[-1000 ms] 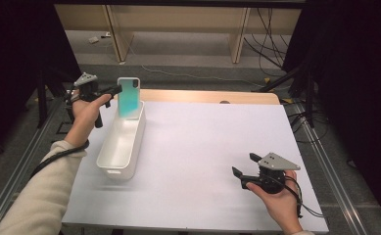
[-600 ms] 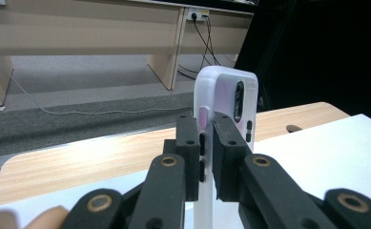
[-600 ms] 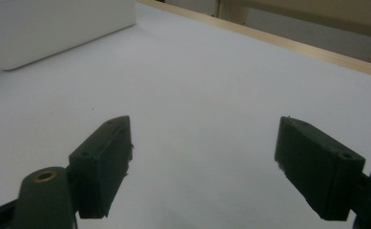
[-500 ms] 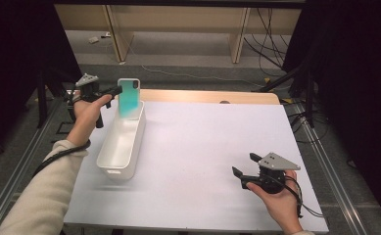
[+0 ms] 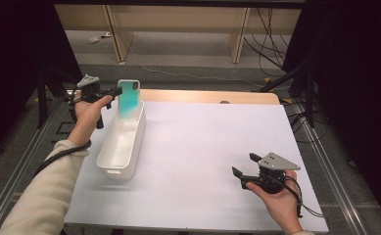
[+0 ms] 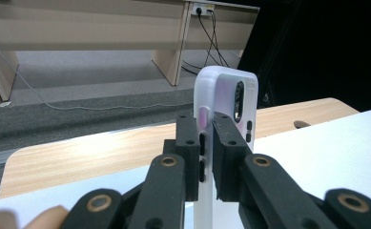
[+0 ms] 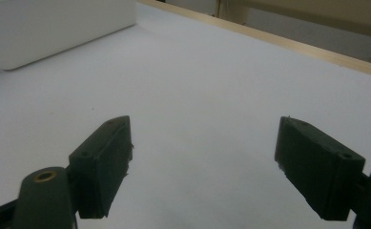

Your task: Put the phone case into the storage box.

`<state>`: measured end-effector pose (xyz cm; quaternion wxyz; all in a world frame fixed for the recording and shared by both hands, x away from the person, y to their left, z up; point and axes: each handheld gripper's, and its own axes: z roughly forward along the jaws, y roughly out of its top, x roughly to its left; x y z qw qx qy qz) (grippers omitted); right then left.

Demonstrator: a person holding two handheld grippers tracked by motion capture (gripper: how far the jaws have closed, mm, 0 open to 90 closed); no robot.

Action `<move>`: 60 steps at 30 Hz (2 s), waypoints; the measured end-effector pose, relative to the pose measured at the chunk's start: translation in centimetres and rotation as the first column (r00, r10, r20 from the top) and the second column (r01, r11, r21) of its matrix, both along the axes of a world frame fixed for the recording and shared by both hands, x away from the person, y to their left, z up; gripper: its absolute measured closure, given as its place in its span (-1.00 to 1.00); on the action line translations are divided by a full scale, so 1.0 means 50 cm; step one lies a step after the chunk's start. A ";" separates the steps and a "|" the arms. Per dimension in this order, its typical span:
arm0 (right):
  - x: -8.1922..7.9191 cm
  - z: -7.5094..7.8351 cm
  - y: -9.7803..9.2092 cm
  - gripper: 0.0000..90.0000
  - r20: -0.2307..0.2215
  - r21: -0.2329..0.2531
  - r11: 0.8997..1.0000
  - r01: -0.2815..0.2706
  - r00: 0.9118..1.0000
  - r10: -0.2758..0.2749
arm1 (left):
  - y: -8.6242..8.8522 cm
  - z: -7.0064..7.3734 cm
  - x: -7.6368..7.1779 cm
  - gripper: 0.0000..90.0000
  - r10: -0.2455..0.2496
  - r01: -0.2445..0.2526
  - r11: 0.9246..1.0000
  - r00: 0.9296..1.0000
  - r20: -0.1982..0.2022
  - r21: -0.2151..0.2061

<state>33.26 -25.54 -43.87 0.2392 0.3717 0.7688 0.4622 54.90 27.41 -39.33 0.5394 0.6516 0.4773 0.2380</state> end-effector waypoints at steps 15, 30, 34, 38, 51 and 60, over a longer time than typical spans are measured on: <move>-0.001 0.000 0.001 -0.52 -0.024 0.006 1.000 -0.003 1.000 0.003 | -0.003 -0.005 0.006 0.83 0.008 -0.008 1.000 1.000 -0.010 0.022; 0.000 -0.001 0.001 -0.52 -0.017 0.004 1.000 -0.004 1.000 0.004 | -0.007 -0.014 0.008 0.83 0.004 -0.003 0.999 1.000 -0.014 0.037; 0.000 -0.001 0.001 -0.52 -0.017 0.005 1.000 -0.003 1.000 0.003 | -0.007 -0.016 0.009 0.83 0.004 -0.003 0.999 1.000 -0.019 0.042; 0.000 -0.001 0.001 -0.52 -0.017 0.003 1.000 -0.004 1.000 0.004 | -0.008 -0.020 0.009 0.83 0.005 -0.004 0.999 1.000 -0.021 0.046; -0.001 0.000 -0.001 -0.52 -0.032 -0.010 1.000 -0.005 0.999 0.005 | -0.012 -0.028 0.014 0.82 0.004 -0.002 0.999 0.999 -0.034 0.054; -0.001 0.000 -0.001 -0.52 -0.031 -0.009 1.000 -0.004 1.000 0.004 | -0.013 -0.031 0.014 0.82 0.010 -0.008 0.998 0.999 -0.042 0.058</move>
